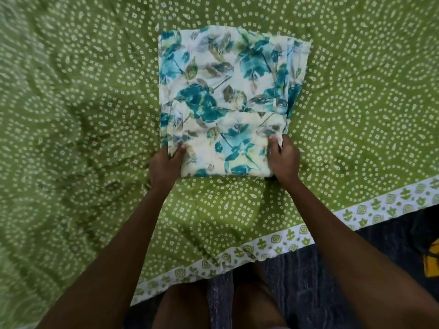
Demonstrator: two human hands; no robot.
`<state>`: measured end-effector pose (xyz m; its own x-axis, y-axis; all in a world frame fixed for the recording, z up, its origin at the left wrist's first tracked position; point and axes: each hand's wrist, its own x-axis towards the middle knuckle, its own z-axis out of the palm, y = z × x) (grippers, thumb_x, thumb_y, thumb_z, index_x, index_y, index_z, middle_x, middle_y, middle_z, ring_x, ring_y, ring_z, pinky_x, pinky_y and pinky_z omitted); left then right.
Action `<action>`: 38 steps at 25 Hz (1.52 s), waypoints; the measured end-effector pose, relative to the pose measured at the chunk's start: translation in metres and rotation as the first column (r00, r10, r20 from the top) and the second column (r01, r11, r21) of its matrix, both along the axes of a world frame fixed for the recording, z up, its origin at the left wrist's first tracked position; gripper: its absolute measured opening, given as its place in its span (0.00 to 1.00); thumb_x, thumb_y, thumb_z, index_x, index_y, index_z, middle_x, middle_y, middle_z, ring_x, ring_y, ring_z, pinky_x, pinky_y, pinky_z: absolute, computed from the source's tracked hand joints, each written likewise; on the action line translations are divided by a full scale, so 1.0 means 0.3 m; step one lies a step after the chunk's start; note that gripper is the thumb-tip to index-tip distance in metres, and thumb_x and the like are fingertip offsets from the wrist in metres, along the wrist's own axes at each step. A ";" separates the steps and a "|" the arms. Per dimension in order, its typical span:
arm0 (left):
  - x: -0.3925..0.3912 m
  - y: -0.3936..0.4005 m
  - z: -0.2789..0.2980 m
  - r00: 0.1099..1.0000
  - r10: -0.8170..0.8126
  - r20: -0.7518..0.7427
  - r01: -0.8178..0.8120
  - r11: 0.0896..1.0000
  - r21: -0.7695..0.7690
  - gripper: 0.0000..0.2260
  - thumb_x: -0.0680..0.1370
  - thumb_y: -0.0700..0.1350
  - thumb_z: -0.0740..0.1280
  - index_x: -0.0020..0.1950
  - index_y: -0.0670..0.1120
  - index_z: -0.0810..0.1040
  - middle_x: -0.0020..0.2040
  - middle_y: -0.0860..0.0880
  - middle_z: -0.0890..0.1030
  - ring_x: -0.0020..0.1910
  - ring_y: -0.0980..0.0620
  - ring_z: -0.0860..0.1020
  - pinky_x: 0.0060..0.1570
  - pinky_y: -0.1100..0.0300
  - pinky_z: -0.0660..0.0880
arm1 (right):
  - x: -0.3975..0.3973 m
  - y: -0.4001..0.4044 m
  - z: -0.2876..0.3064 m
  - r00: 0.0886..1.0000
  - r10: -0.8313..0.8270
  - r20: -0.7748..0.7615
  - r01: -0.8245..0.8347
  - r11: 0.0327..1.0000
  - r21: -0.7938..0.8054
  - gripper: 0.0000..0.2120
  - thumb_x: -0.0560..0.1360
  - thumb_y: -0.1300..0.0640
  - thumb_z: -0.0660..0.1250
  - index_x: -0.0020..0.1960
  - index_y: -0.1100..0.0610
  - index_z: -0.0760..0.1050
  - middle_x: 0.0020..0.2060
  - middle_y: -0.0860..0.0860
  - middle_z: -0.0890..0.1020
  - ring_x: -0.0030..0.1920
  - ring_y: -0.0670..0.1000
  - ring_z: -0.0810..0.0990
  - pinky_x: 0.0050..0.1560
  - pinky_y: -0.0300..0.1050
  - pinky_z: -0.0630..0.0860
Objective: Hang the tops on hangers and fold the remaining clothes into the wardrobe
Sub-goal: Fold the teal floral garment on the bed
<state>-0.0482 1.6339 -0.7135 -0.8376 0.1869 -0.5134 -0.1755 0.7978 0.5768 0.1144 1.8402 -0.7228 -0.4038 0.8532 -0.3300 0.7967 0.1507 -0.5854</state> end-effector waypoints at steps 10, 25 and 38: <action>-0.167 0.253 -0.007 0.984 0.137 -0.114 -0.130 0.989 0.067 0.25 0.74 0.60 0.66 0.60 0.41 0.76 0.57 0.43 0.79 0.57 0.44 0.76 0.56 0.54 0.73 | -0.092 0.032 0.017 0.973 -0.143 -0.180 0.140 0.990 -0.030 0.16 0.80 0.50 0.59 0.57 0.62 0.72 0.46 0.56 0.81 0.46 0.57 0.79 0.41 0.46 0.72; -0.202 0.107 -0.095 0.068 -0.941 -0.333 0.931 0.180 -0.317 0.25 0.80 0.54 0.44 0.75 0.47 0.57 0.75 0.48 0.57 0.74 0.52 0.52 0.72 0.59 0.41 | -0.039 0.102 -0.057 0.478 0.811 0.337 -0.878 0.457 0.145 0.31 0.79 0.41 0.40 0.77 0.55 0.47 0.76 0.50 0.51 0.76 0.48 0.46 0.73 0.45 0.37; -0.491 0.091 -0.041 -0.152 -0.929 -0.336 0.951 -0.046 -0.305 0.30 0.72 0.57 0.58 0.74 0.56 0.61 0.77 0.51 0.54 0.73 0.43 0.57 0.70 0.46 0.55 | 0.010 0.265 -0.048 0.192 0.885 0.423 -0.956 0.072 0.283 0.40 0.64 0.64 0.72 0.73 0.55 0.61 0.72 0.54 0.65 0.74 0.55 0.54 0.73 0.53 0.41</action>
